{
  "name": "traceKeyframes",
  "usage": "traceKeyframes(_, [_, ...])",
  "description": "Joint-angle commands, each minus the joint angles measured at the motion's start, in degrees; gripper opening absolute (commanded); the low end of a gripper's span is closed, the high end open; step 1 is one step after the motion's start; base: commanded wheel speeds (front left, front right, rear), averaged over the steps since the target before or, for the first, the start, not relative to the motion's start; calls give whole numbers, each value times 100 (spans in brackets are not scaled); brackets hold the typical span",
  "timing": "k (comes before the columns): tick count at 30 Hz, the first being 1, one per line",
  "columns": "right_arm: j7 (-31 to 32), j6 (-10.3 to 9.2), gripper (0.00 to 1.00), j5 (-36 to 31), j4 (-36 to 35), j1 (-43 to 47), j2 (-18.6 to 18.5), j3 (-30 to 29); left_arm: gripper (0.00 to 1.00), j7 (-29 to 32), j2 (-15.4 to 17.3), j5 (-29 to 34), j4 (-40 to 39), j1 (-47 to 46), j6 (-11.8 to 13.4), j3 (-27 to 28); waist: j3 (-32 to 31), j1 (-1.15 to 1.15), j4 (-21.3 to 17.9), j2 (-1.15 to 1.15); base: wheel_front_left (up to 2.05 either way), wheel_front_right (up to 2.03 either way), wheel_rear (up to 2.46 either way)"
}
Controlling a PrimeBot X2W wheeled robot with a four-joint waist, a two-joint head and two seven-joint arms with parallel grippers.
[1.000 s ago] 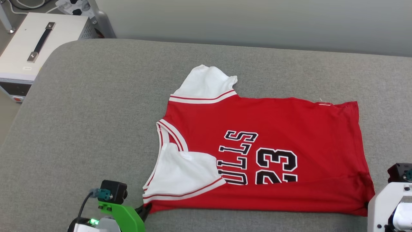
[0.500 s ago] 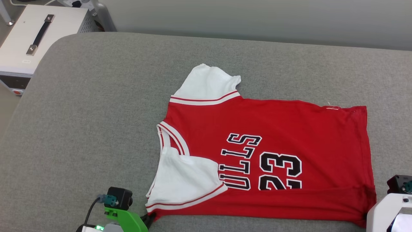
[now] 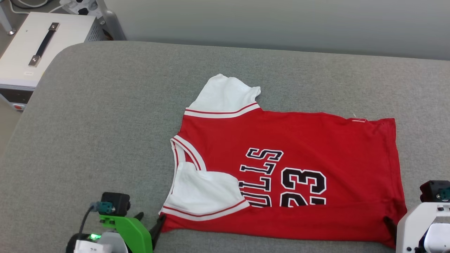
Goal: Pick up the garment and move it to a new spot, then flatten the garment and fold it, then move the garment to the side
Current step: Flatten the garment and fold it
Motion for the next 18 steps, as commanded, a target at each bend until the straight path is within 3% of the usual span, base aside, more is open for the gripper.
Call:
traceKeyframes(1, [-114, -9, 100, 49, -170, -79, 19, 32, 100, -62, 165, 0, -150, -74, 102, 95, -34, 0, -48, 0, 0, 0, 0])
traceKeyframes(9, [-1259, -9, 100, 155, -908, -414, 37, 262, 100, -726, 452, 236, -1017, -528, 248, 683, 165, 0, -352, 0, 0, 0, 0])
traceKeyframes(18, [-3335, -9, 100, 285, -976, -825, 335, 764, 100, -1638, 294, 793, -863, -1511, -161, 1112, 744, 0, -879, 0, 0, 0, 0])
